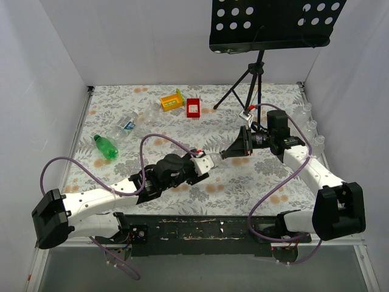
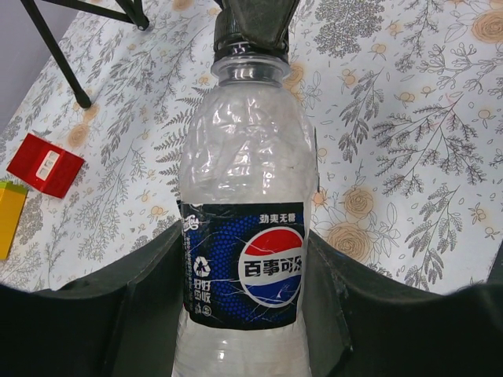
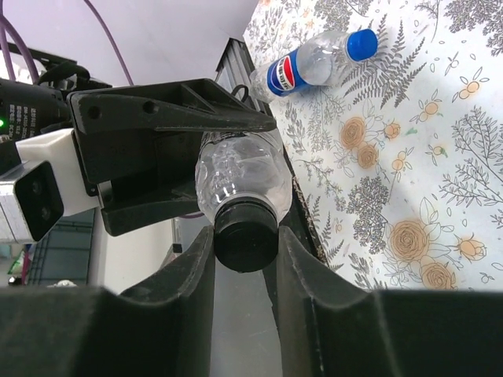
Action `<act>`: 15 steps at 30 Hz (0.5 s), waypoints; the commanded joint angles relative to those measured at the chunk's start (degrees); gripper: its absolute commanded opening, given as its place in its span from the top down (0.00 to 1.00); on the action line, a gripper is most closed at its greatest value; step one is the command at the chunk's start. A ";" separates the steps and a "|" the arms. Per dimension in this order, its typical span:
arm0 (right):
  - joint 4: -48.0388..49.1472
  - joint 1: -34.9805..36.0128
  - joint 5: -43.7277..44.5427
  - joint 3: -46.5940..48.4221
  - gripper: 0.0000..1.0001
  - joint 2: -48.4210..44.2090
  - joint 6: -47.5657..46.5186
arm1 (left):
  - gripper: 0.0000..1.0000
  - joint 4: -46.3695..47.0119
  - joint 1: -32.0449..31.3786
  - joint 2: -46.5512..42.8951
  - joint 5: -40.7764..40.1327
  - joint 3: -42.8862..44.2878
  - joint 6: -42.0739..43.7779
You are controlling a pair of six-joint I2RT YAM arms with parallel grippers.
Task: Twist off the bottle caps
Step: Unscrew the bottle cap from the plastic bottle.
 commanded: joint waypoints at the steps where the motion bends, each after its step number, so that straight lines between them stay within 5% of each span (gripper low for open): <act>1: 5.09 0.49 -4.56 -0.59 0.76 -0.50 0.86 | 1.00 0.82 -0.29 -0.77 0.57 0.71 0.25; 5: 4.66 0.49 -6.14 -0.68 0.96 -1.90 -4.05 | 1.00 0.56 -0.03 -3.66 3.64 -0.78 -1.86; 8: -1.99 0.57 -8.25 1.60 0.99 -2.87 -16.15 | 1.00 -1.89 2.86 -5.68 12.93 -0.62 -5.80; 12: -25.88 1.28 -8.53 9.15 0.99 -2.43 -53.28 | 1.00 -7.43 11.90 -6.39 30.68 1.67 -13.36; 15: -40.13 1.89 -6.77 14.07 0.99 -0.59 -72.20 | 1.00 -8.23 18.24 -6.74 42.11 2.02 -16.80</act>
